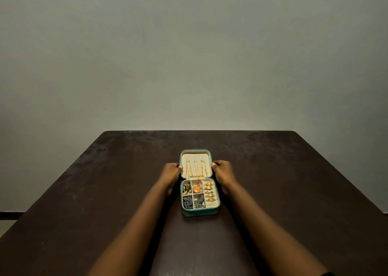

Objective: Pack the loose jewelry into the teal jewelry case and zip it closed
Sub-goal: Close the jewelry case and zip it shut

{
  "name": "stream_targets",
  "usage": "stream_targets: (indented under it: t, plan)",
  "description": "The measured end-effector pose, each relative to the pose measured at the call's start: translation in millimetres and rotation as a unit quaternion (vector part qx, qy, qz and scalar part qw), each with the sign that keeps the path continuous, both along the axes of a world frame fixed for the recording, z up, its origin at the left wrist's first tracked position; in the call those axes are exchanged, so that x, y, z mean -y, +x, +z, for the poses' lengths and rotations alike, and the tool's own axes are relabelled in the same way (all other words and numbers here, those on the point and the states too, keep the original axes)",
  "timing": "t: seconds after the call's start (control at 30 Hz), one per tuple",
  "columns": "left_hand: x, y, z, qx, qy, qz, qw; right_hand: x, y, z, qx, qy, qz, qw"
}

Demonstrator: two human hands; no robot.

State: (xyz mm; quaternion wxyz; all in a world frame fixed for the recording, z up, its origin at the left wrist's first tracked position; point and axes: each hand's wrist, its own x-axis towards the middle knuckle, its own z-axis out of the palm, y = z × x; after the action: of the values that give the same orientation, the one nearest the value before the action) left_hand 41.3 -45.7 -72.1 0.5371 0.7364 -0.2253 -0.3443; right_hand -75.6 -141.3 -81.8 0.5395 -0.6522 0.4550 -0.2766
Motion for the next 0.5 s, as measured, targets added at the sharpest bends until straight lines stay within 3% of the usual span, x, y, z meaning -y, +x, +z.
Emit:
stream_targets:
  t: [0.5]
  plan:
    - [-16,-11,9,-0.073,-0.113,0.006,0.991,-5,-15,14,0.075,0.023,0.026,0.997]
